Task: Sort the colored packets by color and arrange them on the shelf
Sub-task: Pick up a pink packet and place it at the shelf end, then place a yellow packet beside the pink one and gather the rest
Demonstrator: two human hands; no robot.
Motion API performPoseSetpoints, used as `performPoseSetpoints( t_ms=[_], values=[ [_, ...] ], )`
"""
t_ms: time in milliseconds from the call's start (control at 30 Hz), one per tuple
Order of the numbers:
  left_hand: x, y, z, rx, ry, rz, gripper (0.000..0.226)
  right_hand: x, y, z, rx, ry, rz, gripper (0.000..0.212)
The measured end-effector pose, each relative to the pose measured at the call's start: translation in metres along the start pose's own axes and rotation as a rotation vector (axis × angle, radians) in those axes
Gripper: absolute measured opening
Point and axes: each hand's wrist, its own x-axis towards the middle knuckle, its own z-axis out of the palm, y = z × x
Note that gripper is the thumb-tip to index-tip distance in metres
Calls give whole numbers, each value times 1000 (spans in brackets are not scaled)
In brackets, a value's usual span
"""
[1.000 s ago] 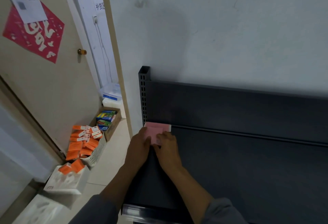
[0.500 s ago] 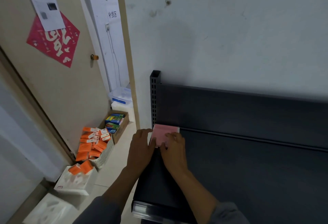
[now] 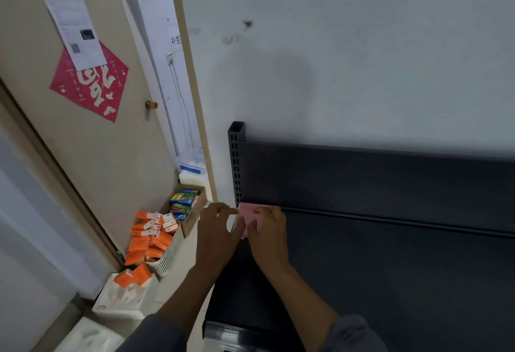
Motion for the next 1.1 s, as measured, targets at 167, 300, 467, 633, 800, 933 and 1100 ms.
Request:
performPoseSetpoints(
  t_ms=[167,300,467,633,800,933,1100],
  values=[
    [1,28,1,-33,-65,28,20,4,3,-21,34,17,-49,25],
    [-11,72,23,-47,-63,17,9,0,30,-62,41,60,-64,22],
    [-29,149,76,-146,-159,151,7,-7,79,-141,13,141,-11,26],
    [-52,232,135,-237,-239,232,10,-19,130,-223,-11,224,70,25],
    [-78,310,180,-321,-321,318,11,-38,176,-300,-39,349,150,20],
    [-102,368,212,-392,-387,384,9,-60,204,-359,-48,417,217,19],
    [-144,436,246,-440,-479,476,12,-96,240,-430,-87,493,307,20]
  ],
)
